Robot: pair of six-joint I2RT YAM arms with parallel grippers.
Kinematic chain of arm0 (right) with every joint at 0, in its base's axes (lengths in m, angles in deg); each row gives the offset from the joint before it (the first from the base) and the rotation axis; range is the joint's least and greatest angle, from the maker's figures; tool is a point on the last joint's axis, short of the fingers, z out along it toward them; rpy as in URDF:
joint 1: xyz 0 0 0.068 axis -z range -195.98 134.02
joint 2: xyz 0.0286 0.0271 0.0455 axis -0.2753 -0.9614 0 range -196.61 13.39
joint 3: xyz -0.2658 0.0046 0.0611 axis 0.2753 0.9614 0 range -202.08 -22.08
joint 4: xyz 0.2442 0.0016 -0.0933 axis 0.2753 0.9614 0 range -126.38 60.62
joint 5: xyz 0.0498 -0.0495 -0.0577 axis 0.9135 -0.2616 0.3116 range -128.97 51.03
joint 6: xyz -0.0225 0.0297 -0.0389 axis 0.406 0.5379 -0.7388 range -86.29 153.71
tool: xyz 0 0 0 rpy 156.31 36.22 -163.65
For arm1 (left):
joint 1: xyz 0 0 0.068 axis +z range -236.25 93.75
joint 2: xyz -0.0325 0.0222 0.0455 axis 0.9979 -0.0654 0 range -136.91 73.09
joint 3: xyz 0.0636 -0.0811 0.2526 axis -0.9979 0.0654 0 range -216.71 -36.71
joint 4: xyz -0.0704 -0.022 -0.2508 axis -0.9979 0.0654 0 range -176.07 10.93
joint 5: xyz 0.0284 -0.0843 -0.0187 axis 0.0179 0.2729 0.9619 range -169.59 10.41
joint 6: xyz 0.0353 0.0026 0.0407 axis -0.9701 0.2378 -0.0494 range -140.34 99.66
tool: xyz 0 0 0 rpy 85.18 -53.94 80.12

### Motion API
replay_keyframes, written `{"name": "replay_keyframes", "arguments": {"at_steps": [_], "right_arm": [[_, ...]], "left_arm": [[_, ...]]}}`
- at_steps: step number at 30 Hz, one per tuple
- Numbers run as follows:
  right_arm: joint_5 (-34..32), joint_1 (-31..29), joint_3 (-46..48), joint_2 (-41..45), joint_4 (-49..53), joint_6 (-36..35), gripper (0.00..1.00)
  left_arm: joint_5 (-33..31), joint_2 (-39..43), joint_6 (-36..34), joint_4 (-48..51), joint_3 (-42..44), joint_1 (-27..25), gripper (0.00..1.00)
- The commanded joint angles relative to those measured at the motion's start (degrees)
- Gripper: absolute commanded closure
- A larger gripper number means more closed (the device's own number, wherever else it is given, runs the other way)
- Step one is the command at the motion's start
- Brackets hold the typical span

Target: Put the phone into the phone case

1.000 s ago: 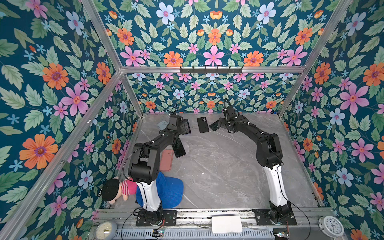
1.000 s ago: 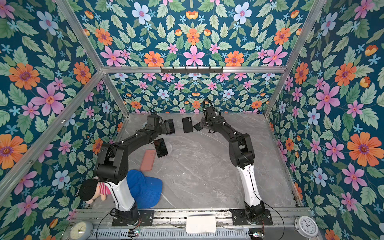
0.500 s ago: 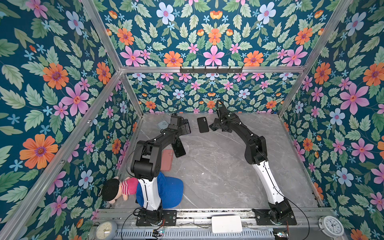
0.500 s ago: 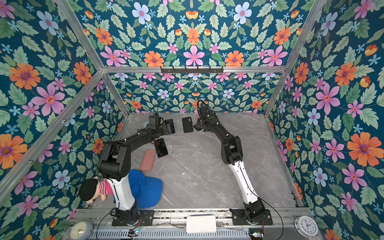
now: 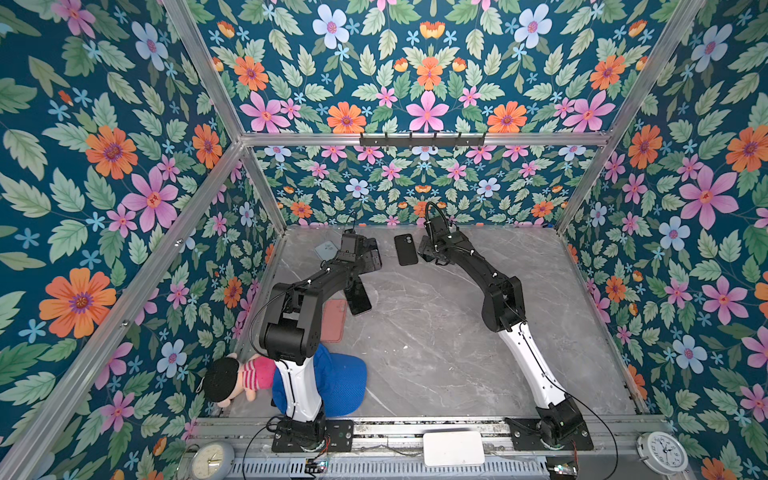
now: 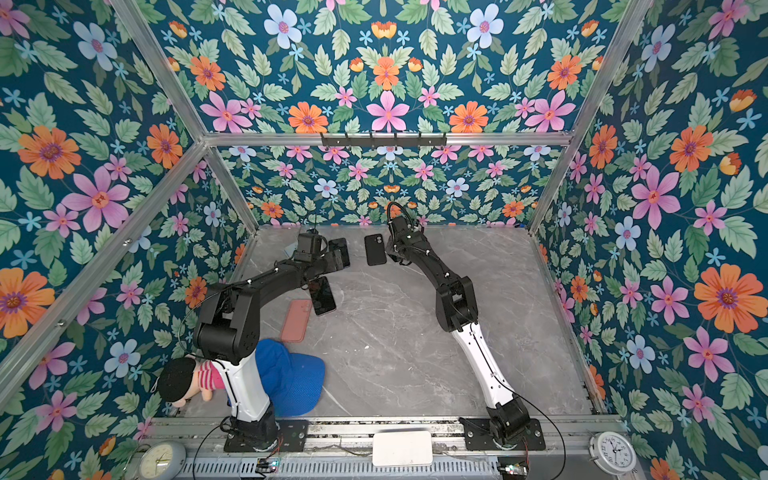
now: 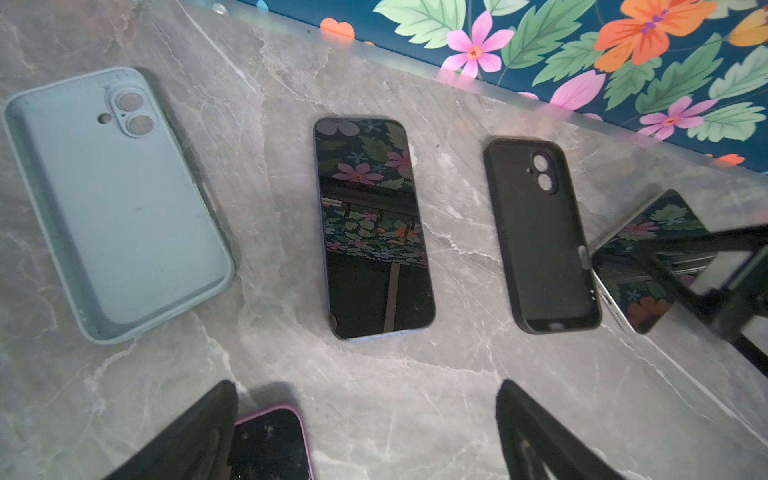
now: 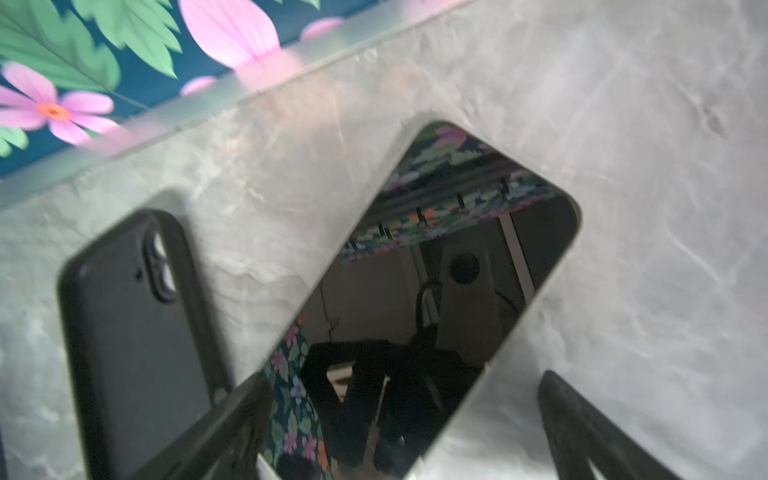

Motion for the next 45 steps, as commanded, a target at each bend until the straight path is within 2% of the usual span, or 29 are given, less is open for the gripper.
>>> {"name": "replay_keyframes", "arguments": {"at_steps": [1,9,14,17,22,26,31,35,40,45], "right_arm": [[0.7,-0.3,-0.5,-1.3,2.7,1.9,0.01],[0.6,-0.4,-0.1,-0.5,6.2,0.8,0.03],[8.6,0.0,9.2,6.2,-1.4,-2.2,0.06],[11.4,0.9,14.6,10.0,-5.2,-1.4,0.09],[18.9,3.6,17.0,12.5,-6.3,-1.1,0.20],[23.5,6.1,22.7,15.8,-9.7,-0.4,0.25],[27.0,8.3,32.0,20.9,-15.9,0.0,0.26],[27.6,8.9,34.5,22.3,-16.8,-0.5,0.26],[28.8,9.5,36.4,22.7,-18.0,-0.1,0.27],[29.3,9.9,38.4,23.1,-19.2,0.6,0.26]], "left_arm": [[0.3,0.6,0.4,1.2,0.1,-0.1,0.01],[1.9,0.5,1.3,2.3,-0.8,-0.3,0.01],[9.1,-1.3,-0.1,1.9,-4.9,-1.6,0.06],[12.2,-3.5,-1.9,2.2,-9.7,-3.3,0.07],[19.4,-10.0,-2.7,2.0,-19.2,-4.7,0.11],[25.1,-16.1,-1.4,-0.8,-26.4,-5.4,0.14],[28.8,-23.8,3.9,-5.4,-33.9,-6.5,0.16],[32.8,-28.7,12.6,-12.6,-35.8,-7.4,0.17],[32.0,-33.8,15.7,-13.1,-41.3,-8.8,0.17],[32.5,-38.7,23.3,-18.1,-44.0,-8.3,0.17]]}}
